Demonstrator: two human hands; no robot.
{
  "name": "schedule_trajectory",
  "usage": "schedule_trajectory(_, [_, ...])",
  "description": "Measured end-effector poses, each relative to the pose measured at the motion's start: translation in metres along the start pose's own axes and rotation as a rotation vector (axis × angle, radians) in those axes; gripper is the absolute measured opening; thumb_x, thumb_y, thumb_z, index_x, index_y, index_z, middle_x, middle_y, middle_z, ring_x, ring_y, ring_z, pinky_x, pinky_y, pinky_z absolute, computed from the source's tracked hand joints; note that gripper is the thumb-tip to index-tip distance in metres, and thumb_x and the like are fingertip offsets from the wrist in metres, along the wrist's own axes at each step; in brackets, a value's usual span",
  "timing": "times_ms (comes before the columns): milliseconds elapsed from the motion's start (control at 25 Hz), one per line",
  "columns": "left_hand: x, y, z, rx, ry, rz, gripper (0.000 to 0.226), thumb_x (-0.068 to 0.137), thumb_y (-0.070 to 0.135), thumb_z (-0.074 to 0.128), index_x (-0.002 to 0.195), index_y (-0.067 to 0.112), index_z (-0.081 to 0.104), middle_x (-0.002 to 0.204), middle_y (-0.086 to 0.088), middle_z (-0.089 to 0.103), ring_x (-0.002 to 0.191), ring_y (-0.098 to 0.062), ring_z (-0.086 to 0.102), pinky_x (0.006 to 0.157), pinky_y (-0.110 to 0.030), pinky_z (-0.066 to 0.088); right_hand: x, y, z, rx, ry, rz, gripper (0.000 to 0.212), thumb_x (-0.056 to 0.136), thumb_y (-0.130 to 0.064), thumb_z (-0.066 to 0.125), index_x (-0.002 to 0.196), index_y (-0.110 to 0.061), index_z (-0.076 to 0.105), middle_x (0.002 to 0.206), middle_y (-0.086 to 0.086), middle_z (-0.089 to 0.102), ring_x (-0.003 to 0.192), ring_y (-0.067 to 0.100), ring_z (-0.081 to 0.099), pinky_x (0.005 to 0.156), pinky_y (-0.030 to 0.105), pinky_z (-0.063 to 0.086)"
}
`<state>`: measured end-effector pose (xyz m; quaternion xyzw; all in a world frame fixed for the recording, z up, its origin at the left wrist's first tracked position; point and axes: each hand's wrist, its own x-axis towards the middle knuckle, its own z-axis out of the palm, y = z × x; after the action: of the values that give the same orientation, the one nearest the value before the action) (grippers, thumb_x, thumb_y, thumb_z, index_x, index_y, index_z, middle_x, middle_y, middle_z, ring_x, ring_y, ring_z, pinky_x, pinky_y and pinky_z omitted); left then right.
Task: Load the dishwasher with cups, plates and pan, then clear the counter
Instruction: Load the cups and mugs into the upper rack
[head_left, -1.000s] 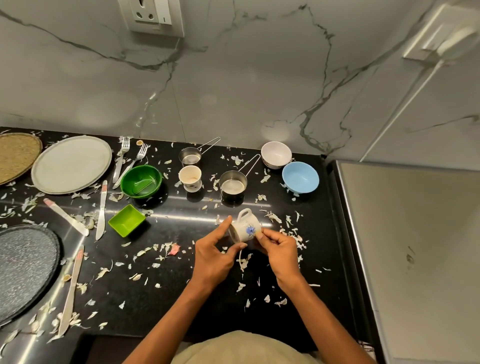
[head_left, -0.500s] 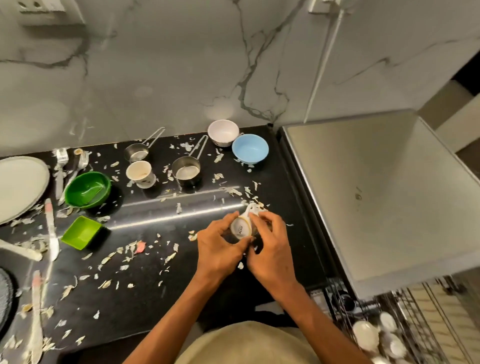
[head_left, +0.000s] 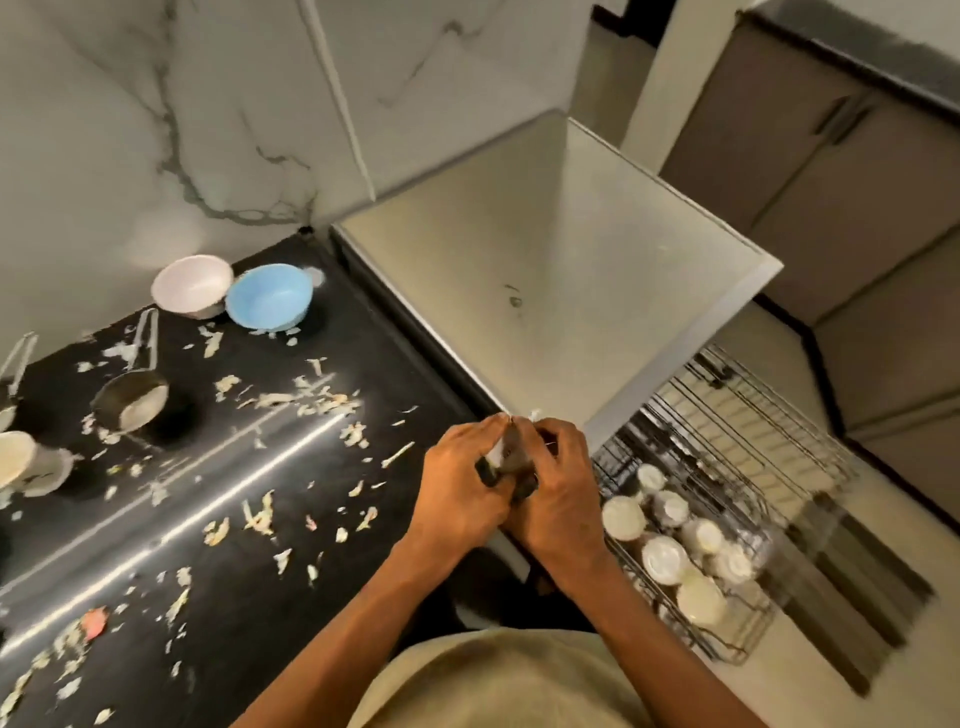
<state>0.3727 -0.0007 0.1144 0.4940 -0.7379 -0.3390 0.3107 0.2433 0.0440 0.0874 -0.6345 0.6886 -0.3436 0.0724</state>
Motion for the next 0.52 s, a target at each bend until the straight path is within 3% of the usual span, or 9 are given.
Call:
schedule_trajectory(120, [0.012, 0.020, 0.046, -0.032, -0.173, 0.104, 0.056, 0.074, 0.010, 0.080, 0.128, 0.014, 0.067, 0.132, -0.001, 0.065, 0.124, -0.010, 0.058, 0.109, -0.019, 0.040, -0.009, 0.041, -0.027, 0.005, 0.081, 0.160, 0.060, 0.065, -0.011, 0.075, 0.123, -0.006, 0.062, 0.116, 0.010, 0.052, 0.096, 0.027, 0.060, 0.071, 0.038, 0.058])
schedule_trajectory(240, [0.017, 0.039, 0.101, -0.050, -0.293, 0.189, 0.055, 0.076, 0.009, 0.074, 0.130, 0.014, 0.065, 0.135, -0.005, 0.063, 0.126, -0.015, 0.058, 0.110, -0.028, 0.042, -0.023, 0.089, -0.053, 0.021, 0.100, 0.287, 0.057, 0.070, -0.026, 0.061, 0.122, -0.002, 0.061, 0.117, 0.009, 0.051, 0.094, 0.027, 0.061, 0.072, 0.038, 0.058])
schedule_trajectory(400, [0.020, 0.050, 0.174, 0.036, -0.506, 0.202, 0.053, 0.088, 0.017, 0.059, 0.141, 0.011, 0.055, 0.150, -0.004, 0.048, 0.139, -0.017, 0.045, 0.116, -0.032, 0.035, -0.043, 0.154, -0.077, -0.003, 0.059, 0.402, 0.060, 0.067, -0.018, 0.071, 0.125, -0.004, 0.060, 0.117, 0.003, 0.046, 0.095, 0.024, 0.059, 0.071, 0.033, 0.056])
schedule_trajectory(520, [0.027, 0.058, 0.223, 0.158, -0.657, 0.193, 0.054, 0.096, 0.016, 0.052, 0.149, 0.010, 0.043, 0.160, -0.005, 0.032, 0.148, -0.017, 0.027, 0.123, -0.028, 0.020, -0.052, 0.205, -0.083, -0.009, -0.026, 0.500, 0.058, 0.072, -0.018, 0.075, 0.127, -0.007, 0.060, 0.116, 0.003, 0.047, 0.095, 0.021, 0.058, 0.071, 0.033, 0.057])
